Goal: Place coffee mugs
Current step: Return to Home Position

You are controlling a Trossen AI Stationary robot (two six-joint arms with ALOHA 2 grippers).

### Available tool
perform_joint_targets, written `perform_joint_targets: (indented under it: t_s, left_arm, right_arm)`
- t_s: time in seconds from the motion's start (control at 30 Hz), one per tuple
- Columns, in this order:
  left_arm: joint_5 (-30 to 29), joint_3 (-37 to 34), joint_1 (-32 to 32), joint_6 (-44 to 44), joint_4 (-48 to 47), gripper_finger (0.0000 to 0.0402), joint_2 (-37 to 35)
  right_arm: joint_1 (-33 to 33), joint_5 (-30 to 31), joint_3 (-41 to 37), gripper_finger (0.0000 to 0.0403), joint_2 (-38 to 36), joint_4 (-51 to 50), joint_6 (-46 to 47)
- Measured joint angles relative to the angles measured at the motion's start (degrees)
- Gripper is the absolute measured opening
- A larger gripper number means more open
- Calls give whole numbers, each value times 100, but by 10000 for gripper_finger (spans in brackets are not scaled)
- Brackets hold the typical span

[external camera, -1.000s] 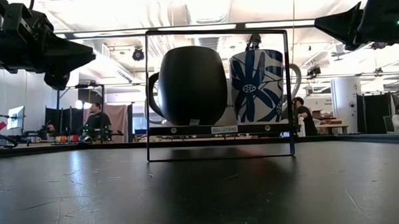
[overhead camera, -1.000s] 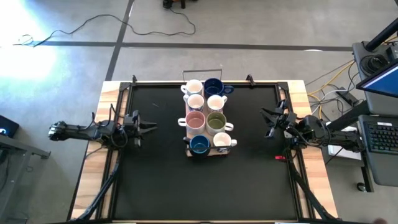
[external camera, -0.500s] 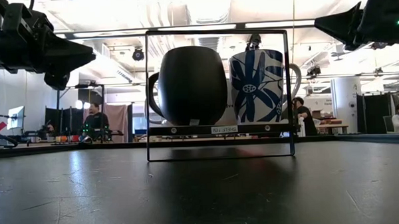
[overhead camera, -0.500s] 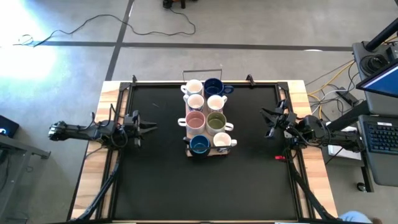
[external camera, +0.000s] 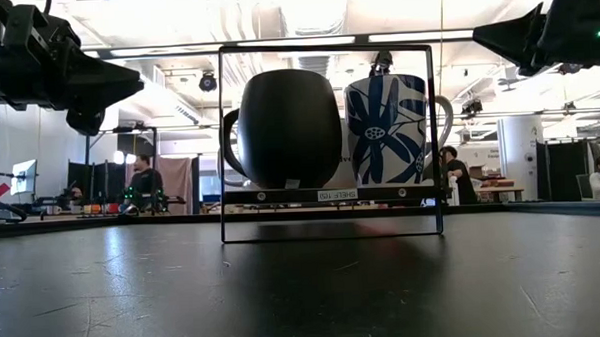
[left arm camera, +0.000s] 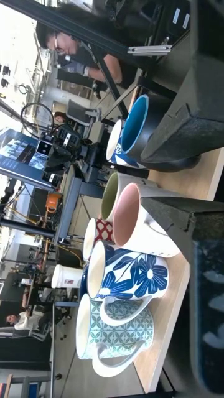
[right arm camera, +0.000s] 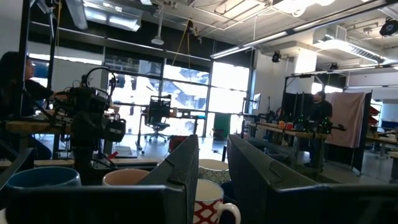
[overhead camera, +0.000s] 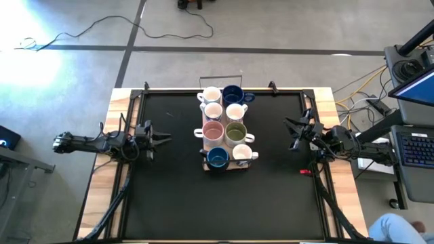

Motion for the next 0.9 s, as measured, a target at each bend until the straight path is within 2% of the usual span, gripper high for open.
perform_joint_targets:
  t_s: [0.9]
  left_arm:
    - [0,0,-2,1,0,82,0]
  right_arm:
    - [2,0,0,75,0,-2,0]
